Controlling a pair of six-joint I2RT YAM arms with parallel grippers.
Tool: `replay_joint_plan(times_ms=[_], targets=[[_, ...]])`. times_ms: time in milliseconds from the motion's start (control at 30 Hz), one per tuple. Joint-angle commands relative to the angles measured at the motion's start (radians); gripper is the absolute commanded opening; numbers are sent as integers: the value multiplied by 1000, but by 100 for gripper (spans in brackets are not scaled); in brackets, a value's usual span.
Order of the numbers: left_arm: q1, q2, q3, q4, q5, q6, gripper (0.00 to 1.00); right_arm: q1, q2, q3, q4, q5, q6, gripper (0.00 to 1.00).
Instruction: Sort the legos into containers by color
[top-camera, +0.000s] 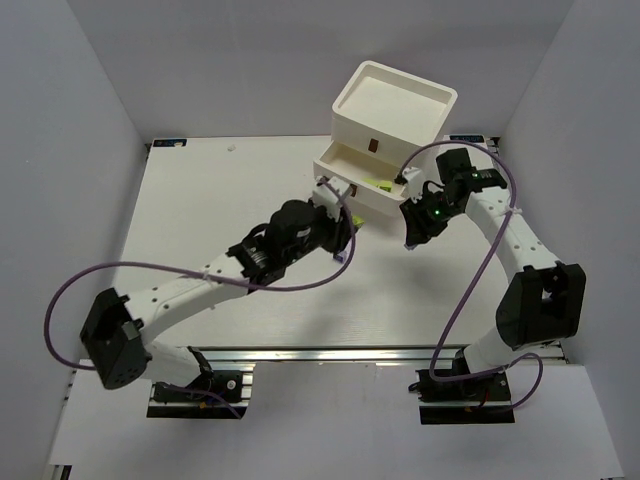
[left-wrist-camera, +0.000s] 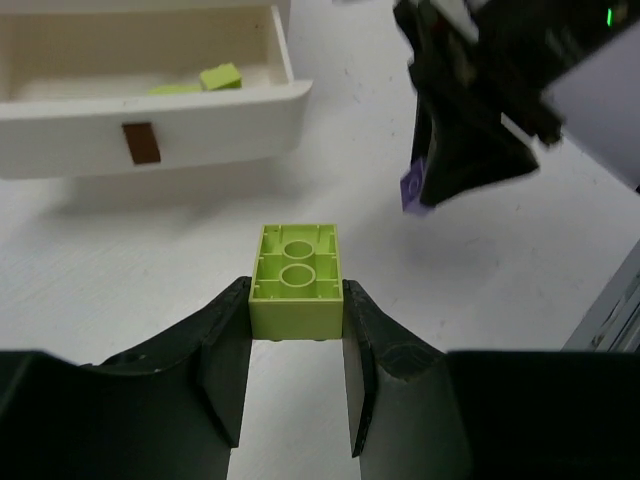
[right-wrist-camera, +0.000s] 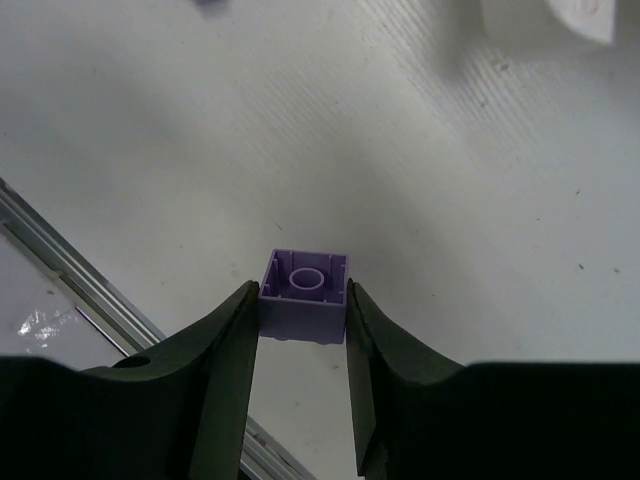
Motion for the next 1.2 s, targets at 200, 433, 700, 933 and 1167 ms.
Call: replay_joint_plan(times_ms=[200, 433, 700, 933, 1167], targets=[[90, 343, 446, -71, 180, -187, 0, 5, -115, -241, 230, -12, 16, 0], [120, 510, 628, -96, 248, -281, 0, 2, -161, -353, 377, -28, 85, 0], [149, 646, 800, -152, 219, -313, 0, 6, -200, -429, 483, -15, 131, 0], [159, 780, 955, -180, 136, -310, 0, 3, -208, -470, 526, -5, 138, 0], [168, 872, 1075, -231, 29, -312, 0, -4, -219, -484, 552, 44, 146, 15]])
